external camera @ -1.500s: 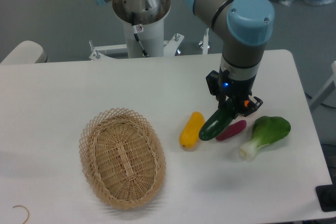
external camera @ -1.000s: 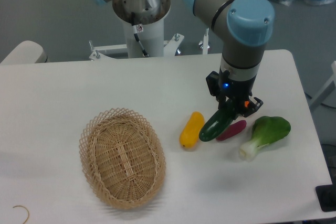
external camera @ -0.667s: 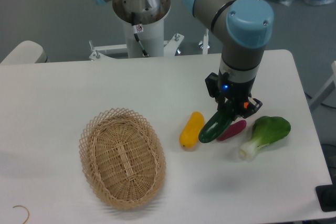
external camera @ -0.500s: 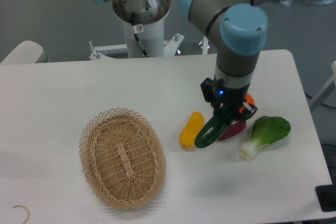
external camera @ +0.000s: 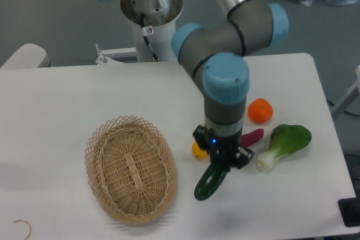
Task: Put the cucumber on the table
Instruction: 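Lift the cucumber and carry it away from the other vegetables, then lower the cucumber onto the table and open the gripper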
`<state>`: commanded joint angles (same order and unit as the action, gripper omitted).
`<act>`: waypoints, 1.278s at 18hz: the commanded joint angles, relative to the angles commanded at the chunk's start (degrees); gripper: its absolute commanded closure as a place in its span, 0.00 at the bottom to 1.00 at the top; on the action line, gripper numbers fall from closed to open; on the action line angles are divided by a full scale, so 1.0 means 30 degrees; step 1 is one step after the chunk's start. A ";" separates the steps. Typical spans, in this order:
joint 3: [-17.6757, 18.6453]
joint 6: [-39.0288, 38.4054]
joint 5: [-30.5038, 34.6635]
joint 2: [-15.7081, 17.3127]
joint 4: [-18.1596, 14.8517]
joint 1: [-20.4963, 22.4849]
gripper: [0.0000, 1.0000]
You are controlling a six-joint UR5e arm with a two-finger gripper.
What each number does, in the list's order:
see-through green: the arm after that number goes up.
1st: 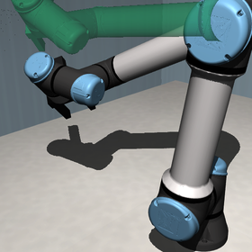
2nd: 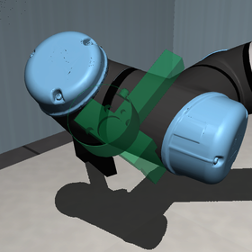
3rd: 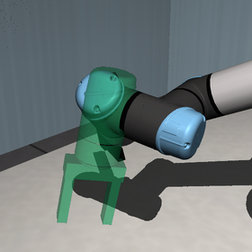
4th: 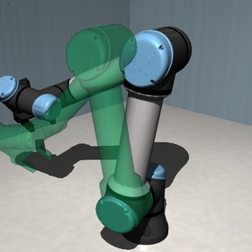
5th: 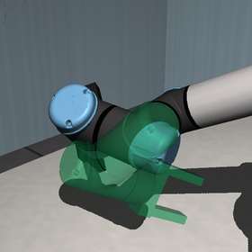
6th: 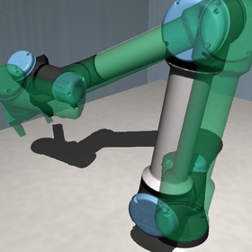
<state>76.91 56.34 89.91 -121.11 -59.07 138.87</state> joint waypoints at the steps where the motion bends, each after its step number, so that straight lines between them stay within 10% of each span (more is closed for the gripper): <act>1: -0.0029 0.0000 -0.0001 -0.0176 0.0117 0.0058 0.57; 11: 0.0000 -0.2080 -0.0265 -0.2109 0.2606 0.0938 0.57; 23: 0.0351 -0.1846 -0.0118 -0.3136 0.2843 0.1260 0.57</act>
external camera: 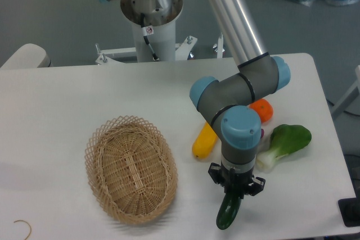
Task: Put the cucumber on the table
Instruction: 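Lower the cucumber onto the table and open the gripper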
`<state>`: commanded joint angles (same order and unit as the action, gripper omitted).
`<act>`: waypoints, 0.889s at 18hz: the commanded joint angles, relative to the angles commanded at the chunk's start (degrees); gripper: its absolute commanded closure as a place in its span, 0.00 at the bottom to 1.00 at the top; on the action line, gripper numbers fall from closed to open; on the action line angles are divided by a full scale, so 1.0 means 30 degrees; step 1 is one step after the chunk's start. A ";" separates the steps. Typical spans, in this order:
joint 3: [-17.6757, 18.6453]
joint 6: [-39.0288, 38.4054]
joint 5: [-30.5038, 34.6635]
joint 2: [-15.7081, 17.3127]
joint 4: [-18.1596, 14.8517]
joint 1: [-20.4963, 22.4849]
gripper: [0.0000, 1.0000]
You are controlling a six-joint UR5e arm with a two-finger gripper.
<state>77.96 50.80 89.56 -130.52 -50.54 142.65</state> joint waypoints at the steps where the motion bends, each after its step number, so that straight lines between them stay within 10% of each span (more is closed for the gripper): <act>1: 0.0029 0.0000 0.0000 0.0000 0.0000 -0.0029 0.57; 7: 0.0059 0.0029 0.0000 -0.0001 0.0029 -0.0029 0.50; 10: 0.0029 0.0844 0.0029 0.0058 0.0029 -0.0029 0.00; 16: 0.0060 0.1142 0.0058 0.0292 0.0000 -0.0029 0.00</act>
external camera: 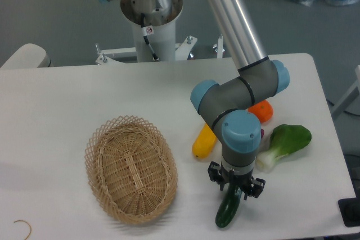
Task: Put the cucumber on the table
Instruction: 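Lower the cucumber onto the table and open the gripper, then raise the open gripper away from the cucumber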
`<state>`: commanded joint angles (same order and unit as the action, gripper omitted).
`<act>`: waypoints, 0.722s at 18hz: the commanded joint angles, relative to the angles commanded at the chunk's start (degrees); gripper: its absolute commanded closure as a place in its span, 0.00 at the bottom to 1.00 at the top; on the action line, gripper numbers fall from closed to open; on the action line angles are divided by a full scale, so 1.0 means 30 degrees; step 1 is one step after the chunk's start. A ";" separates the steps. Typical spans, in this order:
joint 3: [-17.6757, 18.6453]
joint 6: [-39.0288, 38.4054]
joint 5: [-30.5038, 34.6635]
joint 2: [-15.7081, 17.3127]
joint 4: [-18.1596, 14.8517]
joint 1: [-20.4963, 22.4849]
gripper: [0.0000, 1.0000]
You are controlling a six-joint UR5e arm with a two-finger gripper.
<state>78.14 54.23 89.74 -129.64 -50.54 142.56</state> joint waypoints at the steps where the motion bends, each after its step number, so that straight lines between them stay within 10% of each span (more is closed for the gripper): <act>1: -0.0175 0.0000 0.0058 0.0088 0.0000 -0.0029 0.00; 10: -0.1085 0.2195 0.1055 0.3102 -0.0468 -0.0030 0.00; 13: -0.1113 0.3073 0.1055 0.4333 -0.2422 0.0087 0.00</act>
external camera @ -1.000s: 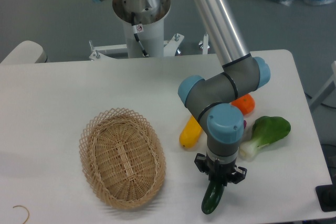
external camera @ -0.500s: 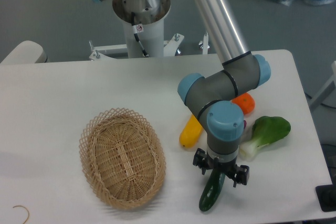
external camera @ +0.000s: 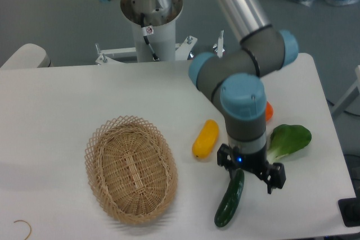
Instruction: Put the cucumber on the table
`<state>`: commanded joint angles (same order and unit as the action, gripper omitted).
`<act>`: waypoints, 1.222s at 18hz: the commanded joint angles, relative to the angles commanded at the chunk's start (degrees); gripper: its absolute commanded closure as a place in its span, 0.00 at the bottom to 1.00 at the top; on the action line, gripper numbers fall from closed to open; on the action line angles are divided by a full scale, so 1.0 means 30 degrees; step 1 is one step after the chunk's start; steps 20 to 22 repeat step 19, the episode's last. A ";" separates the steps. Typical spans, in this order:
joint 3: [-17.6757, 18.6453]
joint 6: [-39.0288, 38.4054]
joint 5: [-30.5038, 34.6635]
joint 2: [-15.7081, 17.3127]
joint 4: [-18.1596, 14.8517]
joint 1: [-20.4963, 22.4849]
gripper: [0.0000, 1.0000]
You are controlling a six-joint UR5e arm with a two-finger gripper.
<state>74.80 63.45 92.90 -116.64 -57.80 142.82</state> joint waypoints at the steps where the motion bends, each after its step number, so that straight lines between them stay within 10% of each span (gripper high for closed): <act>1: -0.0146 0.0526 -0.0058 0.0323 -0.0850 0.0349 0.00; 13: -0.0530 1.2769 -0.0234 0.0971 -0.3701 0.4509 0.00; 22: -0.0324 1.3247 -0.0498 0.1146 -0.3642 0.4748 0.00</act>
